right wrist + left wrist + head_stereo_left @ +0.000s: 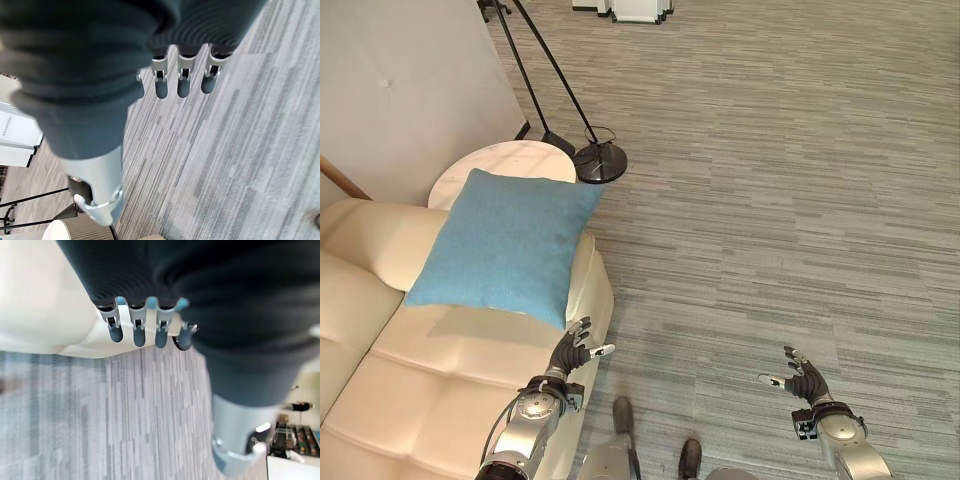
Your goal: Pick up all the scattered cushions and arrange them neatly on the sofa.
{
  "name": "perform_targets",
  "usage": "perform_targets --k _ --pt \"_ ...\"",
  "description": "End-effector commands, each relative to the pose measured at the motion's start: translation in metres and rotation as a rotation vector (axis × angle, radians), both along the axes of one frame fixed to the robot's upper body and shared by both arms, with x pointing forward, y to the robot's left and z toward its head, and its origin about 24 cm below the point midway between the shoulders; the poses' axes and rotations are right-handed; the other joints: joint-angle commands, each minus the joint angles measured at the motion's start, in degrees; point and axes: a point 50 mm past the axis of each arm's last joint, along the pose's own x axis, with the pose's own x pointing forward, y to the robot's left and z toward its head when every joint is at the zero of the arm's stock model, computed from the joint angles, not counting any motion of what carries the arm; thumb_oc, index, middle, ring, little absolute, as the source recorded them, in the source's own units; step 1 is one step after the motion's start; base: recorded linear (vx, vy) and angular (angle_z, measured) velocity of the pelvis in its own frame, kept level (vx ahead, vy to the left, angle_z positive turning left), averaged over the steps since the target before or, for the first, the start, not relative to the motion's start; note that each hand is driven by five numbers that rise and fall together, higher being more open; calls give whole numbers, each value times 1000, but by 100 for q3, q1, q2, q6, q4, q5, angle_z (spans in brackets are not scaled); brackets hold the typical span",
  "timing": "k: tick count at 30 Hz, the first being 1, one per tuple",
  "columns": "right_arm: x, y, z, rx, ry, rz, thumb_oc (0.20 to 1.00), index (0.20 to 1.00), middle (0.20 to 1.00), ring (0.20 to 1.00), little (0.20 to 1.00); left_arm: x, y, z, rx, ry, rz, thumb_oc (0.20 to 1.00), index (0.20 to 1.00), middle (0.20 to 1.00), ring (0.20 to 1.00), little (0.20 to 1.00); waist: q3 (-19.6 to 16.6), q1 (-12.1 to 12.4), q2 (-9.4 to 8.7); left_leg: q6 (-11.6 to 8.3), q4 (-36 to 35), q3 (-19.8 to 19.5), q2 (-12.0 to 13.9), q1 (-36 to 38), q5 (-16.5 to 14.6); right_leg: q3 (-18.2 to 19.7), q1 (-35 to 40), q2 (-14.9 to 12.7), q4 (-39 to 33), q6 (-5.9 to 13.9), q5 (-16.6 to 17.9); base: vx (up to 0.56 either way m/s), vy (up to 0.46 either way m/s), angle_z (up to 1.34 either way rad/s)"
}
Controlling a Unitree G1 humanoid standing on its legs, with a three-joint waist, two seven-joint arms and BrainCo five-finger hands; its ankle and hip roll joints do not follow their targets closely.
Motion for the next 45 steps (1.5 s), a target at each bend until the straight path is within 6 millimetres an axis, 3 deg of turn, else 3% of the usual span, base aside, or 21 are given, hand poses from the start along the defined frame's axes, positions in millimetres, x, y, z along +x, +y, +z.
perform_targets --k 1,3,5,9,10,13,17,22,25,26,27,29,30,31,32,34,38,41,43,44,45 --pt "17 3 18 -2 -94 30 1000 1000 1000 1000 1000 3 18 17 40 -85 28 1000 1000 1000 1000 1000 -50 163 -263 8 450 -45 -203 7 -813 448 -252 -906 1598 828 -257 228 154 3" --pt "14 5 16 5 -91 32 1000 1000 1000 1000 1000 0 22 14 49 -70 37 1000 1000 1000 1000 1000 -21 114 -237 110 392 -127 -295 213 -929 565 -560 -967 2295 909 55 229 114 16" --pt "14 6 16 13 -91 29 1000 1000 1000 1000 1000 0 22 15 44 -75 42 1000 1000 1000 1000 1000 31 50 -124 140 262 -250 -279 419 -977 702 -1020 -858 2618 785 94 224 54 52" --pt "16 5 17 18 -101 17 1000 1000 1000 1000 1000 3 21 18 22 -90 56 1000 1000 1000 1000 1000 145 -75 -52 85 200 -469 -301 644 -1059 802 -1283 -722 1880 660 -27 244 -54 53" --pt "15 4 16 18 -96 5 1000 1000 1000 1000 1000 5 20 19 11 -99 65 1000 1000 1000 1000 1000 224 -212 -78 35 204 -697 -350 817 -1147 1246 -1454 -518 1045 712 108 281 -137 76" --pt "13 2 15 16 -83 0 1000 1000 1000 1000 1000 10 17 21 -17 -115 70 1000 1000 1000 1000 1000 246 -327 -145 -29 186 -1028 -380 956 -1250 1738 -1647 -422 467 799 412 276 -153 87" --pt "10 2 11 21 -67 14 1000 1000 1000 1000 1000 6 15 12 -77 -77 106 1000 1000 1000 1000 1000 67 -335 -247 -144 314 -1307 -255 1137 -1460 1755 -1335 -385 336 652 454 272 -192 86" --pt "13 -1 14 11 -73 21 1000 1000 1000 1000 1000 1 12 -1 -165 -23 181 1000 1000 1000 1000 1000 59 -232 -335 -370 1065 -1555 -66 833 -1408 1274 -969 -360 314 419 215 192 -202 63" --pt "13 -6 16 1 -84 6 1000 1000 1000 1000 1000 1 11 -2 -185 -17 198 1000 1000 1000 1000 1000 186 -194 -417 -323 1619 -1002 36 346 -1249 906 -663 -489 259 321 25 100 -94 80" --pt "13 -7 17 -3 -85 1 1000 1000 1000 1000 1000 1 9 -4 -185 -8 194 1000 1000 1000 1000 1000 228 -175 -426 -260 1506 -707 89 232 -1281 732 -533 -525 217 327 -59 60 -42 83" --pt "13 -7 17 -2 -85 1 1000 1000 1000 1000 1000 1 9 -4 -185 -8 194 1000 1000 1000 1000 1000 215 -185 -433 -257 1491 -712 78 215 -1257 725 -551 -535 212 329 -48 112 -31 99" --pt "13 -7 17 -6 -84 -5 1000 1000 1000 1000 1000 0 11 -6 -163 4 189 1000 1000 1000 1000 1000 208 -177 -410 -261 1176 -87 187 -121 -965 414 -342 -552 112 347 -166 112 -20 88" --pt "13 -7 17 -6 -84 -5 1000 1000 1000 1000 1000 0 11 -6 -163 4 189 1000 1000 1000 1000 1000 206 -182 -411 -261 1176 -91 185 -125 -964 410 -342 -553 111 347 -166 177 6 78" --pt "13 -8 17 -14 -81 -12 1000 1000 1000 1000 1000 2 14 -4 -147 -3 191 1000 1000 1000 1000 1000 199 -195 -365 -380 971 550 322 -310 -777 225 -165 -532 73 377 -314 198 37 73" --pt "14 -7 17 -20 -79 -12 1000 1000 1000 1000 1000 2 17 -3 -141 -7 198 1000 1000 1000 1000 1000 189 -209 -366 -426 858 834 380 -340 -682 114 -98 -542 89 384 -374 198 38 77" --pt "15 -2 17 -20 -78 16 1000 1000 1000 1000 1000 -6 24 -6 -126 12 220 1000 1000 1000 1000 1000 57 -165 -307 -398 544 961 386 -140 -590 -129 64 -544 179 433 -468 252 121 58" --pt "17 4 18 -9 -86 31 1000 1000 1000 1000 1000 -16 30 -12 -116 44 244 1000 1000 1000 1000 1000 -113 -108 -366 -277 409 834 215 3 -654 -183 174 -674 336 496 -562 239 146 31" --pt "16 12 15 10 -75 47 1000 1000 1000 1000 1000 -24 38 -15 -96 67 268 1000 1000 1000 1000 1000 -127 -55 -385 -109 262 779 43 263 -797 -160 4 -873 1078 629 -584 167 191 12" --pt "16 19 12 32 -63 58 1000 1000 1000 1000 1000 -26 43 -18 -80 82 290 1000 1000 1000 1000 1000 -84 -85 -329 71 183 714 -44 389 -814 27 -484 -1026 2032 811 -184 105 184 70" --pt "13 21 10 48 -57 52 1000 1000 1000 1000 1000 -27 44 -18 -83 78 297 1000 1000 1000 1000 1000 -69 -145 -283 103 101 528 -87 512 -857 497 -689 -915 2202 811 -160 186 23 138" --pt "11 20 5 62 -38 33 1000 1000 1000 1000 1000 -24 42 -17 -95 70 300 1000 1000 1000 1000 1000 -56 -205 -173 50 43 254 -49 578 -861 995 -885 -856 1670 721 -223 320 -83 143"
